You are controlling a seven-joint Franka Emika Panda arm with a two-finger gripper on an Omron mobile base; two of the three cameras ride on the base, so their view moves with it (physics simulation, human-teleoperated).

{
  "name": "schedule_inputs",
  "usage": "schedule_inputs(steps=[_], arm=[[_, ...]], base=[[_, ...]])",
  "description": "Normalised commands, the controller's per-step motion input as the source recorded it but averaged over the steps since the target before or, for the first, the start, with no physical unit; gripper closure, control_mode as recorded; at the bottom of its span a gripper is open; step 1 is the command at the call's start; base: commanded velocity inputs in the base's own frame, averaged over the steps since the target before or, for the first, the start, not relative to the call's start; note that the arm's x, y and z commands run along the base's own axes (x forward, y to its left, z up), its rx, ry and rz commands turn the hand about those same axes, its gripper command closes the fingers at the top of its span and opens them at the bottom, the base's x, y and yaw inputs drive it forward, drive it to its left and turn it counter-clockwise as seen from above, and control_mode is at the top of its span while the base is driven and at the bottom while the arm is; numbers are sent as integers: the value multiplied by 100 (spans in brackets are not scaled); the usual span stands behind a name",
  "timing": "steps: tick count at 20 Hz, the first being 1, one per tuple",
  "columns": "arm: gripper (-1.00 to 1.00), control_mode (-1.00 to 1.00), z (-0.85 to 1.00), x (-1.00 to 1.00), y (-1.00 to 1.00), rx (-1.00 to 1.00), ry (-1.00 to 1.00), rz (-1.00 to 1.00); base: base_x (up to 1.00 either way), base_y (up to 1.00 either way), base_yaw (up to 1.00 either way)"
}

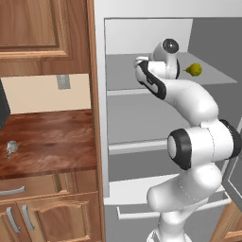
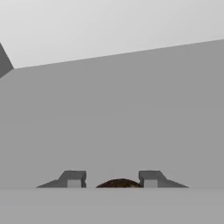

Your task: Open the fridge, remove the pear, mushroom, and fish, and place them on any counter.

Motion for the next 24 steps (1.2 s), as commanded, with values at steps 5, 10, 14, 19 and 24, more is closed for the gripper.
schedule_inputs(steps=[5, 10, 14, 19, 24], arm=[[100, -100, 0, 0, 0, 0, 0, 0], [100, -100, 0, -53, 3, -2, -7, 0], [100, -100, 2, -96, 0, -4, -13, 2], [100, -100, 8, -99, 8, -3, -4, 7], [100, -100, 43, -90, 13, 0, 5, 16]], base=[[0, 0, 0], [0, 0, 0], [0, 0, 0], [0, 0, 0], [0, 0, 0]])
